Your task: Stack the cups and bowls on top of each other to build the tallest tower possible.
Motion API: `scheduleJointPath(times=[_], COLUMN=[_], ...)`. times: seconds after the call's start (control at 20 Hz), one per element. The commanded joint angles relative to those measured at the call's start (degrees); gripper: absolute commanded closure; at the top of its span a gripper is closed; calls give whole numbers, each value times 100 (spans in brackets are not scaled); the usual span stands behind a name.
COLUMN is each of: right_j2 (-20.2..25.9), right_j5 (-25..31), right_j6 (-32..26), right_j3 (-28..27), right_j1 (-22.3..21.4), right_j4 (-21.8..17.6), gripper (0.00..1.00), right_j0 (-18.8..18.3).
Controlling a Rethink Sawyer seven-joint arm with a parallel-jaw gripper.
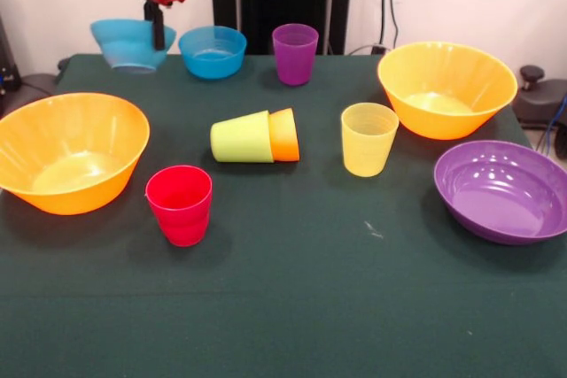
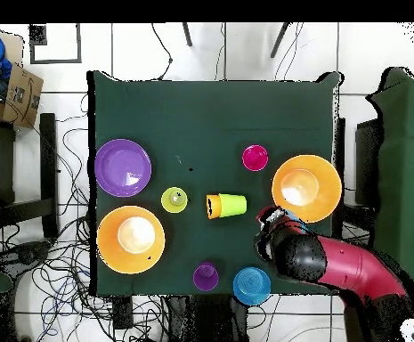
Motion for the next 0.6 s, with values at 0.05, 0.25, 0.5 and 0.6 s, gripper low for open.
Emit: scheduleJointPath(times=[0.05, 0.25, 0.5, 0.6], right_j2=[819, 801, 552, 462], right_j5=[1454, 1962, 2087, 2101], right_j6=[-539, -312, 42, 118], right_j3=[102, -154, -882, -1168], right_j1=[31, 110, 622, 847], right_j4=[618, 962, 996, 985], gripper=[100, 100, 100, 100], right_j0=[95, 235, 548, 629])
